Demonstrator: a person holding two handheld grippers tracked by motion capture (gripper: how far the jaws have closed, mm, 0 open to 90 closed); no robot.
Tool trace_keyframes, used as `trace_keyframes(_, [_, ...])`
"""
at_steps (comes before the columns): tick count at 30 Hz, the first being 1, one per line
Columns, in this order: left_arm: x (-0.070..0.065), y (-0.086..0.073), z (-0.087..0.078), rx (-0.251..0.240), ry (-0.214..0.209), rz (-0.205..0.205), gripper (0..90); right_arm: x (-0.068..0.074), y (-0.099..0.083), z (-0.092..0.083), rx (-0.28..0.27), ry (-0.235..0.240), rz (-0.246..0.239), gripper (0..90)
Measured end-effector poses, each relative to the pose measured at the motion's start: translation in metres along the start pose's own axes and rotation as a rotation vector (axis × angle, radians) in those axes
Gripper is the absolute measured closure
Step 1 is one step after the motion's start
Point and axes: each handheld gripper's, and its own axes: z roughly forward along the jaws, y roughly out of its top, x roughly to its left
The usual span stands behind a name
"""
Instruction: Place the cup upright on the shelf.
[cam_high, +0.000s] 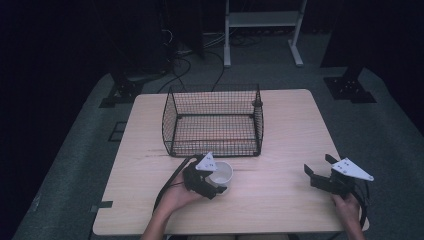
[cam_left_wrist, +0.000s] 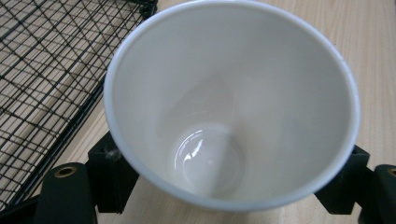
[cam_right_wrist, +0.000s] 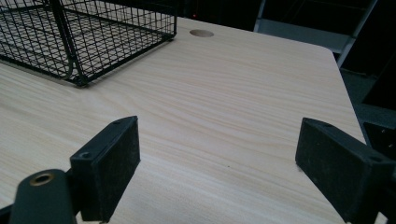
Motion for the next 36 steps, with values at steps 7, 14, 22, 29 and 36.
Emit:
trace_keyframes(7, [-0.001,0.008,-0.013,-0.032,0.010,0.020,21.7,0.000,0.000,0.000,-0.001,0.000,0.000,13.1])
trace_keyframes(14, [0.001,0.014,-0.027,-0.061,0.014,0.025,21.8,0.000,0.000,0.000,0.000,-0.001,0.004,13.1])
trace_keyframes(22, [0.008,0.018,-0.036,-0.069,0.008,0.024,21.7,0.000,0.000,0.000,0.000,-0.001,0.004,13.1])
trace_keyframes(29, [0.012,0.024,-0.037,-0.062,-0.003,0.030,21.8,-0.001,0.000,0.000,0.000,0.000,0.007,13.1])
trace_keyframes(36, [0.018,0.029,-0.040,-0.064,-0.013,0.027,21.8,-0.001,0.000,0.000,0.001,0.001,0.007,13.1])
